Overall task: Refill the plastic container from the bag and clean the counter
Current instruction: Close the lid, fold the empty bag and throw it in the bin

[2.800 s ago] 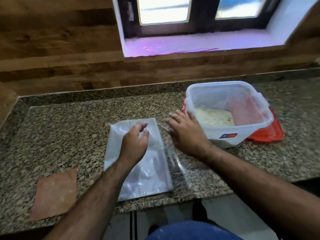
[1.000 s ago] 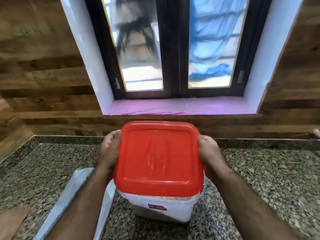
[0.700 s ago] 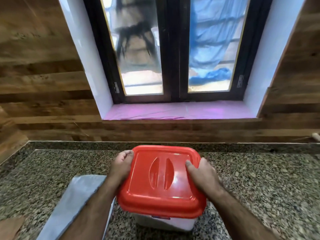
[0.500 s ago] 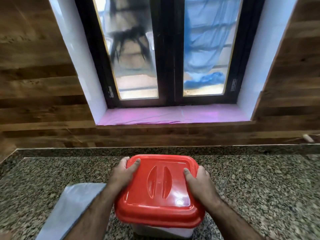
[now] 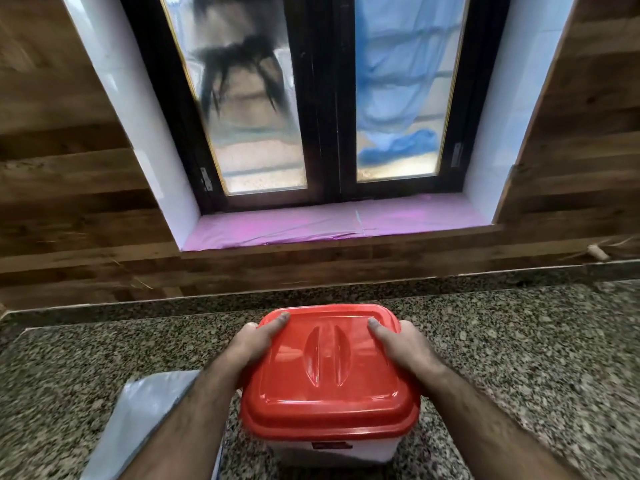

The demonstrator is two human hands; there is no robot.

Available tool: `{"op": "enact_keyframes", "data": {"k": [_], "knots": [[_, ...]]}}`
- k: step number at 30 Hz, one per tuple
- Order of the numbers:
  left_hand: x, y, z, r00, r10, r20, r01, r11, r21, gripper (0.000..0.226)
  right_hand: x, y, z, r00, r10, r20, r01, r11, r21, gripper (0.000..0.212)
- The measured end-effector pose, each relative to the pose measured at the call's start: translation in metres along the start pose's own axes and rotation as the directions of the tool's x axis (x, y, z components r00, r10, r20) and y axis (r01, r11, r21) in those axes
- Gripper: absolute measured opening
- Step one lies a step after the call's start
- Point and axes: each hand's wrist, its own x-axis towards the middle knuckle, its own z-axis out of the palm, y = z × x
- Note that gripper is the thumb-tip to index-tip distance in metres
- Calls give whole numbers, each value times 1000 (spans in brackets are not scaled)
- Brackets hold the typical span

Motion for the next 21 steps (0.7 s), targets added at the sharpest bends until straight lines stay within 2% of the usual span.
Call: {"op": "enact_keyframes", "data": {"k": [2,4,5,6,7,9,11,12,13,15,16,18,21], "knots": [[-16,-1,-1,990,-76,115,89,990,-108,110,-2,7,-2,999,47,13,-49,988,143,85],[-24,-3,-3,979,-95,178,123,980,-156,112,-7,9,-7,978,137,158,-180,936,301,96],[-25,-3,-3,981,-108,161,131,981,-142,114,-12,7,-10,959,155,239,-231,913,335,98],[-27,-1,-3,987,-107,123,122,986,-118,116,-17,5,-14,944,164,288,-259,906,334,96],[-27,1,-2,994,-107,30,109,993,-49,117,-20,3,-17,937,172,303,-270,907,322,94],[-38,10,-4,983,-34,-179,68,979,191,117,-24,-3,-20,949,197,246,-262,926,270,94],[-49,16,-3,924,153,-350,32,882,470,113,-27,-12,-21,973,220,67,-225,970,89,99],[-54,18,0,884,257,-391,15,820,572,110,-29,-17,-21,979,199,-52,-202,978,-53,102],[-59,19,4,848,338,-408,14,756,655,106,-30,-21,-19,974,149,-171,-184,960,-213,103],[-65,20,11,808,431,-402,61,617,785,98,-35,-29,-11,948,-31,-315,-149,835,-530,96],[-70,22,15,797,463,-388,86,548,832,93,-39,-33,-6,935,-123,-332,-130,753,-645,92],[-76,26,20,777,534,-333,90,430,899,82,-48,-38,5,910,-255,-328,-90,650,-755,82],[-84,32,26,767,597,-234,28,332,943,61,-55,-37,16,907,-306,-289,-47,608,-792,71]]}}
